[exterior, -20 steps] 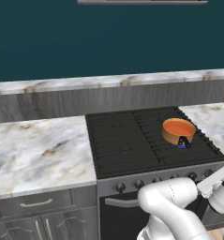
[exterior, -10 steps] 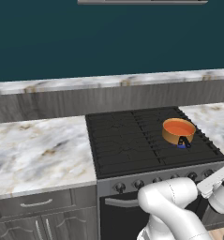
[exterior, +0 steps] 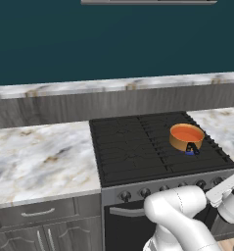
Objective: Wait until the marinara sauce is simmered to a deep red color and then turn off the stove.
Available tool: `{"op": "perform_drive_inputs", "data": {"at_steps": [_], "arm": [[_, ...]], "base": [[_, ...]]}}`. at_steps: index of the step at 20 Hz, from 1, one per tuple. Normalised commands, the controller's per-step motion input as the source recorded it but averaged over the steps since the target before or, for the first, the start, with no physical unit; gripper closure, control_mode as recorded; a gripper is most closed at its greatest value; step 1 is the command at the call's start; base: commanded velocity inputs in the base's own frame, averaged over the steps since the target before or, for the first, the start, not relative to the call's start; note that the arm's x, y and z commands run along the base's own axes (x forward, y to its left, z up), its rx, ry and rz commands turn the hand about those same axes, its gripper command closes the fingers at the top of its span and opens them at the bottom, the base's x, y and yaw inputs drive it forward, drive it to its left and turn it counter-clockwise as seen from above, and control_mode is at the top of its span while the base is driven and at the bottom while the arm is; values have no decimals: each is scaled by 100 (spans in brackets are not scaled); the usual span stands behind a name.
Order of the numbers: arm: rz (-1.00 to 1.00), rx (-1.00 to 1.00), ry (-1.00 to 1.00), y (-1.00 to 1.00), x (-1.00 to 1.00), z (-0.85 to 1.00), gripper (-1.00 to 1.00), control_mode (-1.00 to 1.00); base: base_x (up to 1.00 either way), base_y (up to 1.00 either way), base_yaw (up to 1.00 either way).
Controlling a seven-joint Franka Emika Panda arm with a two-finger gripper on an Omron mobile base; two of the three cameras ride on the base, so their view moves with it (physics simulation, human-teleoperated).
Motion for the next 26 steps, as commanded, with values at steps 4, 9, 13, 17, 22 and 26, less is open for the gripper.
{"op": "perform_drive_inputs", "data": {"at_steps": [4, 9, 13, 17, 22, 26], "arm": [[0, 0, 0, 0, 0, 0, 100, -100], [0, 0, 0, 0, 0, 0, 100, -100], [0, 0, 0, 0, 0, 0, 100, -100], [0, 0, 0, 0, 0, 0, 100, -100], [0, 0, 0, 0, 0, 0, 100, -100], [0, 0, 0, 0, 0, 0, 100, -100]], "base": [[0, 0, 0], [0, 0, 0], [0, 0, 0], [0, 0, 0], [0, 0, 0], [0, 0, 0]]}}
